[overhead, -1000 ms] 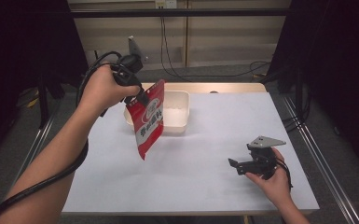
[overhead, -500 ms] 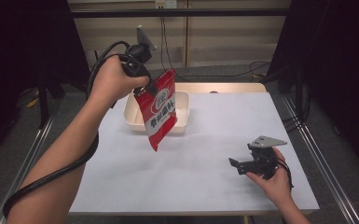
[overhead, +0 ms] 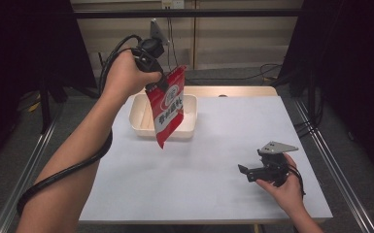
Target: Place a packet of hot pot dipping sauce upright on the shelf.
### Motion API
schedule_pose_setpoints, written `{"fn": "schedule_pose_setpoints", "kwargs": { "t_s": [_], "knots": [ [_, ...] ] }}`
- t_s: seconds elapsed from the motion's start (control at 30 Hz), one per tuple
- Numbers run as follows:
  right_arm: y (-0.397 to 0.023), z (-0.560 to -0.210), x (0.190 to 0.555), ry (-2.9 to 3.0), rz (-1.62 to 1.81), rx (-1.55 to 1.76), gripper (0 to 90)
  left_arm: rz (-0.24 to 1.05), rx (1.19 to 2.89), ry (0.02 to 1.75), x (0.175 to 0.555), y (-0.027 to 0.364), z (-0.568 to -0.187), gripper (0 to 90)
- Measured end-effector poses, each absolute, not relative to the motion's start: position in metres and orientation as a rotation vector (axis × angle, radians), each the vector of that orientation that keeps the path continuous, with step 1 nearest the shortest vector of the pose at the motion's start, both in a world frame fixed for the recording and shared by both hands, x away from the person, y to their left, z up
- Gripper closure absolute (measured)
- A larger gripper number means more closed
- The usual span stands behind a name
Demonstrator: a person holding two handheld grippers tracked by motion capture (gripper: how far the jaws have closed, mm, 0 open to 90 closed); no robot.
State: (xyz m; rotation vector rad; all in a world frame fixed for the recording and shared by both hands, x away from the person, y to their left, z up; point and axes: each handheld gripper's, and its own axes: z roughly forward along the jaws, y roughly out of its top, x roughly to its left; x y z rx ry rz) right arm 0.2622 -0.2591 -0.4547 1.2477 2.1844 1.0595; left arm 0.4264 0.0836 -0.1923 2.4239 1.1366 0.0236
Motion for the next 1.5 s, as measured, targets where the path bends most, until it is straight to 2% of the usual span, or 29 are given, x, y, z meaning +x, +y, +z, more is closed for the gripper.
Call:
{"fn": "schedule_pose_setpoints", "kwargs": {
  "t_s": [0.43,1.5],
  "knots": [
    [-0.259,-0.454,0.262,2.185,1.06,1.239,5.9,0.054,2.438,1.114,0.439,0.065,-0.191,90.0],
    [-0.26,-0.455,0.263,2.193,1.07,1.235,5.9,0.136,2.487,1.004,0.472,0.049,-0.2,90.0]
  ]
}}
